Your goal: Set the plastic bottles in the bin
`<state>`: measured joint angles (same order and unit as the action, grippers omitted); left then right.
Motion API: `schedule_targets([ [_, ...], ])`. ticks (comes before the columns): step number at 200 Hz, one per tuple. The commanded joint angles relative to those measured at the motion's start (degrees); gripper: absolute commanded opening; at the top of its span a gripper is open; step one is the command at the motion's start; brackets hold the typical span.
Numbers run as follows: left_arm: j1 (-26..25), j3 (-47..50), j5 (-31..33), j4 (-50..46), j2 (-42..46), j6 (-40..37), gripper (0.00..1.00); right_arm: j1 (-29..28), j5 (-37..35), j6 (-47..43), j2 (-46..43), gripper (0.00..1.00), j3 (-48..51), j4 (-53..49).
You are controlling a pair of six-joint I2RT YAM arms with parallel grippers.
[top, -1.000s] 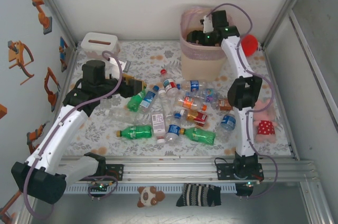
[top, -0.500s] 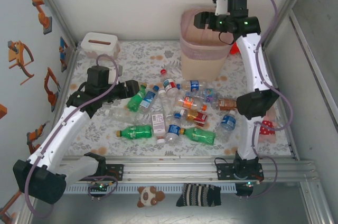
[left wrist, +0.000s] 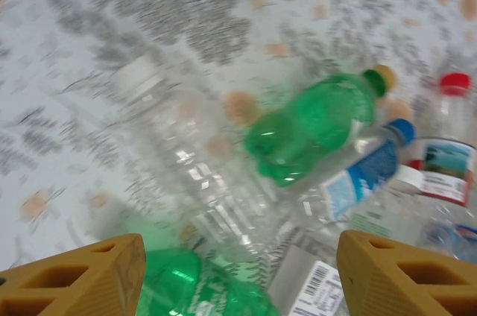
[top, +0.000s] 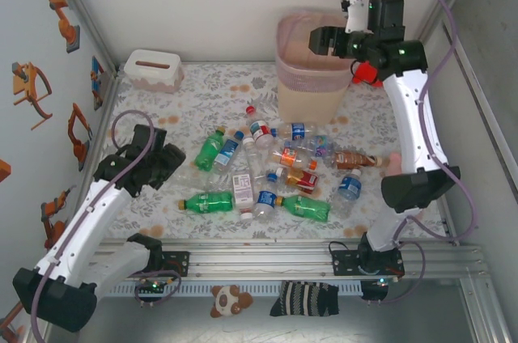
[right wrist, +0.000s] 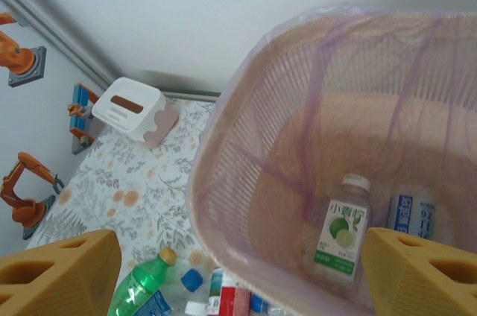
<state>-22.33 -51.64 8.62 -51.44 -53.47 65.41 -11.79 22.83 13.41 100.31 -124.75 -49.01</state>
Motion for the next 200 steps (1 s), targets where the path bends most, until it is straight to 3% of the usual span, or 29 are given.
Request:
schedule_targets([
  [1,0.7,3.39,2.1,-6.37,2.28,10.68,0.65,0.21,-1.25,-0.69,-4.7,0.83,3.82,2.2],
  [45,4.11,11.31,-4.29,-5.07,5.46,14.34,0.62,0.28,-2.0,-0.14,-10.72,0.83,11.72,3.57],
  [116,6.77,24.02,-16.59,7.17,5.25,20.4,0.62,0.2,-2.18,0.64,-14.27,0.82,16.41,3.53],
  [200,8.68,29.52,-19.26,15.4,3.01,25.14,0.56,0.19,-2.7,0.6,-16.36,0.81,18.4,2.95],
])
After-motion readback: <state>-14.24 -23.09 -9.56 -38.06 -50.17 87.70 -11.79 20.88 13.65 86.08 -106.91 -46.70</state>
